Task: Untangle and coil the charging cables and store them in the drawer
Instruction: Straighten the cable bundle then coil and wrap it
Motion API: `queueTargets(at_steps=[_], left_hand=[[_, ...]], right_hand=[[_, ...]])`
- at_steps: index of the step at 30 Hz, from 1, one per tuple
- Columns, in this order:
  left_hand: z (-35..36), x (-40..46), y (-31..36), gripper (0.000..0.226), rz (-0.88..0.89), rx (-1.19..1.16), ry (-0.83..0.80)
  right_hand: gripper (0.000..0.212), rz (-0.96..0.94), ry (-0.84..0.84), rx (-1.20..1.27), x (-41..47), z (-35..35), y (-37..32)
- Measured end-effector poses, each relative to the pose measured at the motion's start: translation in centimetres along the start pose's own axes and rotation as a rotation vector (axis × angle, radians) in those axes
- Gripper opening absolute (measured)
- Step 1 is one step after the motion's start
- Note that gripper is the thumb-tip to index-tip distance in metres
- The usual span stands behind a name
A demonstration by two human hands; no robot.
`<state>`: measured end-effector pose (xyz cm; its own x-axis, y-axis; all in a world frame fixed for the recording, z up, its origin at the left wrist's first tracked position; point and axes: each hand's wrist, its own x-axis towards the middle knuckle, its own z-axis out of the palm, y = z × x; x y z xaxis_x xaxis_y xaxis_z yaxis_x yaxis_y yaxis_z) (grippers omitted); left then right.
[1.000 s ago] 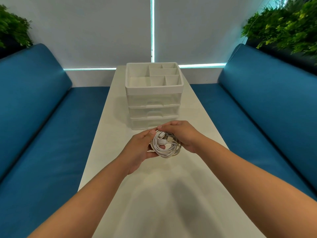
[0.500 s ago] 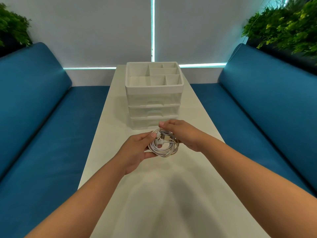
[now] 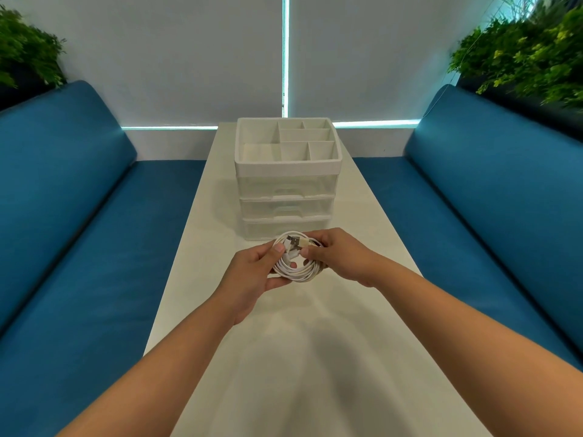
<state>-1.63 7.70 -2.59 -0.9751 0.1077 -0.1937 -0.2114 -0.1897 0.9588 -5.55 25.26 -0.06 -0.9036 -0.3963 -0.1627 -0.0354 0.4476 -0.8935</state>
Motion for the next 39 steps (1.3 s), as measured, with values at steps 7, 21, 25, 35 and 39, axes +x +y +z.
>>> queueTargets(at_steps=[7,21,25,35,39], left_hand=[[0.0,0.1,0.2,0.025,0.022,0.003,0.029],[-0.2,-0.7,0.5,0.024,0.000,0.089,-0.046],[0.2,-0.8,0.7,0.021,0.012,0.132,-0.040],[0.4,-0.5,0.9,0.020,0.060,0.015,0.075],[0.4,-0.6,0.7,0.019,0.080,0.002,0.094]], right_hand=[[0.036,0.074,-0.047,0.274,0.1,0.3,-0.2],[0.032,0.177,-0.018,0.444,0.1,-0.1,-0.2],[0.037,0.073,0.137,0.260,0.4,0.6,0.1],[0.031,0.108,0.087,0.490,0.1,0.4,0.1],[0.040,0.088,-0.018,0.511,-0.5,-0.4,0.2]])
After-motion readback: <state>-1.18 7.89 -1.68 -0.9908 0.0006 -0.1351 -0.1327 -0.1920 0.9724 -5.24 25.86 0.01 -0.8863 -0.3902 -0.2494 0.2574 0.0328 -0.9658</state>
